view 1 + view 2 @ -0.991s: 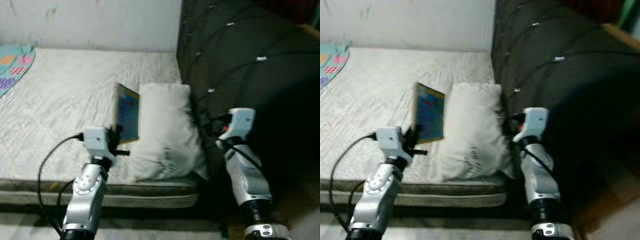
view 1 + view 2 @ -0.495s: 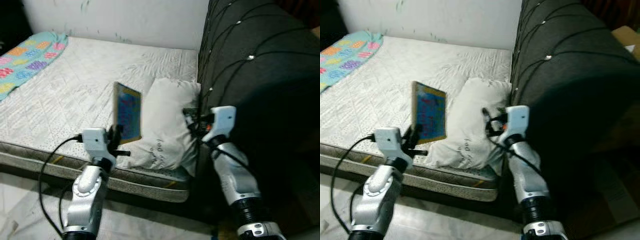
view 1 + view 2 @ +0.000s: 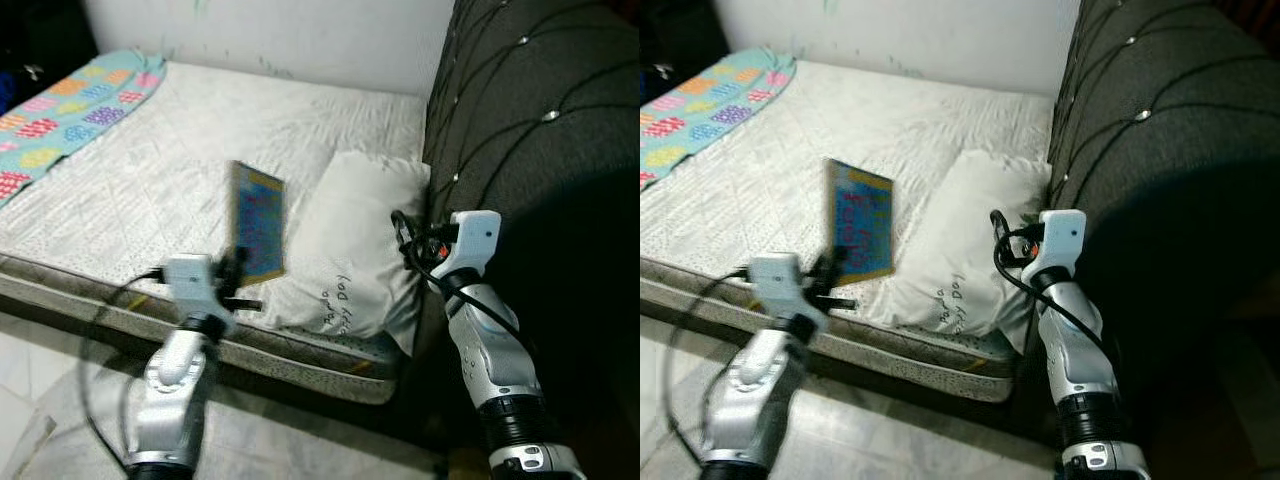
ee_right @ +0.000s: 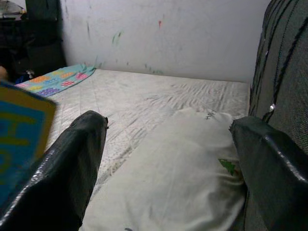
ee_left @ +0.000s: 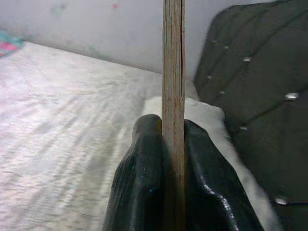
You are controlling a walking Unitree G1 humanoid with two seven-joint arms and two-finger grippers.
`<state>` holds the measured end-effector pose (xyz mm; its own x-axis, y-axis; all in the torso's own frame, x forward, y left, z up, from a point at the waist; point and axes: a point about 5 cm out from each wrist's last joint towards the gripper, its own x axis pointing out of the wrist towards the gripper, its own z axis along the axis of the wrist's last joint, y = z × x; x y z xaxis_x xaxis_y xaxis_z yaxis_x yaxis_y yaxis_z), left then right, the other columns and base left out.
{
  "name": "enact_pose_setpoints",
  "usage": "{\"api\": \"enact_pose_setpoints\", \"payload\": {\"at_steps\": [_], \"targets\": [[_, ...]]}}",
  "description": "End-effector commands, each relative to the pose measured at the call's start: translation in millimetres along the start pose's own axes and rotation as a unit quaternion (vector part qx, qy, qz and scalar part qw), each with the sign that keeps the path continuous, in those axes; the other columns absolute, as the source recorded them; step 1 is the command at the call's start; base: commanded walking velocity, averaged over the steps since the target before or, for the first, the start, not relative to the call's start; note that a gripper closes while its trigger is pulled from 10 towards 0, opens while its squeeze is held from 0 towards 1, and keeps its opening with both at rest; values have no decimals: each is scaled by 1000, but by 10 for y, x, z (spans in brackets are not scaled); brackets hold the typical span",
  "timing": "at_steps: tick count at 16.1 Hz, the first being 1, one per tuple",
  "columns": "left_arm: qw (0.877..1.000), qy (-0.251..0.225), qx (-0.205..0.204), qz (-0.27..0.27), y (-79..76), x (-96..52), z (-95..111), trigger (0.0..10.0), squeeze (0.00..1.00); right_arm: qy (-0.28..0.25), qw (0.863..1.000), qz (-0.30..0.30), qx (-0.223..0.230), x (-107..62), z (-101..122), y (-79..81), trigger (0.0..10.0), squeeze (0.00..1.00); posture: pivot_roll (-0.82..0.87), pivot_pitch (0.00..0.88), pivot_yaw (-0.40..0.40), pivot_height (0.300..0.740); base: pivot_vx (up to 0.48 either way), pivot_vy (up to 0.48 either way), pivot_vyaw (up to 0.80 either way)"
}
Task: Clean up the room
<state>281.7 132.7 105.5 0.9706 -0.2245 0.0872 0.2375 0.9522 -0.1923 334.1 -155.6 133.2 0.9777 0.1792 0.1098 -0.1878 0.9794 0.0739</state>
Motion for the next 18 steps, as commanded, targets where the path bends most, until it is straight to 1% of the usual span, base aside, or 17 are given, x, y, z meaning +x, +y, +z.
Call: {"api": "enact_pose_setpoints", "payload": {"at_steps": [1,4,5,12,14,16,18], "targets": [[999,-30,3,-13,-34,37,117,10000,0,10,999,-37,2,-46,-20,-190,10000,0,-51,0,21,740,0,0,0],[1000,-22,-10,-3,-17,44,98,10000,0,10,999,-37,3,-41,-21,-191,10000,0,-52,0,20,740,0,0,0],[1000,-22,-11,-3,-16,46,99,10000,0,10,999,-37,3,-40,-22,-191,10000,0,-52,0,20,740,0,289,0],[1000,-24,-10,-3,-25,46,103,10000,0,13,999,-39,1,-53,-31,-199,10000,0,-54,0,18,740,0,460,0],[1000,-27,-11,0,-20,46,106,10000,0,13,999,-39,0,-49,-29,-200,10000,0,-55,0,16,740,0,0,0],[999,-37,-9,-18,-47,35,131,10000,0,13,999,-39,0,-49,-30,-199,10000,0,-54,0,16,740,0,0,0],[998,-43,-18,-32,-72,26,148,10000,0,15,999,-37,3,-51,-35,-195,10000,0,-54,0,16,740,137,0,0]]}}
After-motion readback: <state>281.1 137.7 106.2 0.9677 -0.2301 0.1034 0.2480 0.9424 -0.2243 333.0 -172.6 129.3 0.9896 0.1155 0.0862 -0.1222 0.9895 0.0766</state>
